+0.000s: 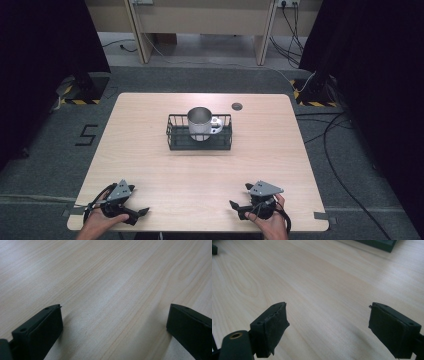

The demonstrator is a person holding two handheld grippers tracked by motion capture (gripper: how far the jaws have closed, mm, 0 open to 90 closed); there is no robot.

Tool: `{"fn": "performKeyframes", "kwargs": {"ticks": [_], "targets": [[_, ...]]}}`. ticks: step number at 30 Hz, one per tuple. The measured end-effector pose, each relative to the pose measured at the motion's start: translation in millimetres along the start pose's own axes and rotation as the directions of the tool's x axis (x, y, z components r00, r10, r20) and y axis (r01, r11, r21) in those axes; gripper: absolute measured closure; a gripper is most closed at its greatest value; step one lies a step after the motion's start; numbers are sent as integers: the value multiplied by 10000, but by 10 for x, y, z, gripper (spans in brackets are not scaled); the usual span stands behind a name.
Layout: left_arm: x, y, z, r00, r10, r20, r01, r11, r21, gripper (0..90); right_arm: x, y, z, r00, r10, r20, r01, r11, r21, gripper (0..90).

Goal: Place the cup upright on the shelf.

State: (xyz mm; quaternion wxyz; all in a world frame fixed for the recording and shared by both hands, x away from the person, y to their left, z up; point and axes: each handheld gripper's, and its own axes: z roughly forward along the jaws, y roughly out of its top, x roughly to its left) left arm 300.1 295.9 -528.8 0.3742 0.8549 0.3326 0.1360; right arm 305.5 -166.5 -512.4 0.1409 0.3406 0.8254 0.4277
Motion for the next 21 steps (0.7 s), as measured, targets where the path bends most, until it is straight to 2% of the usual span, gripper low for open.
{"fn": "performKeyframes", "kwargs": {"ticks": [12,19,21], "targets": [[-2,0,-1,10000,0,-6,0,10000,4,0,5,-86,29,9996,15,282,-43,9948,1017,153],[-3,-2,0,10000,-2,-11,2,10000,-14,0,37,-88,47,9978,-455,492,391,9915,1240,133],[-4,-2,0,10000,2,-9,-2,10000,-14,0,42,-88,48,9979,-456,470,393,9912,1264,128]]}}
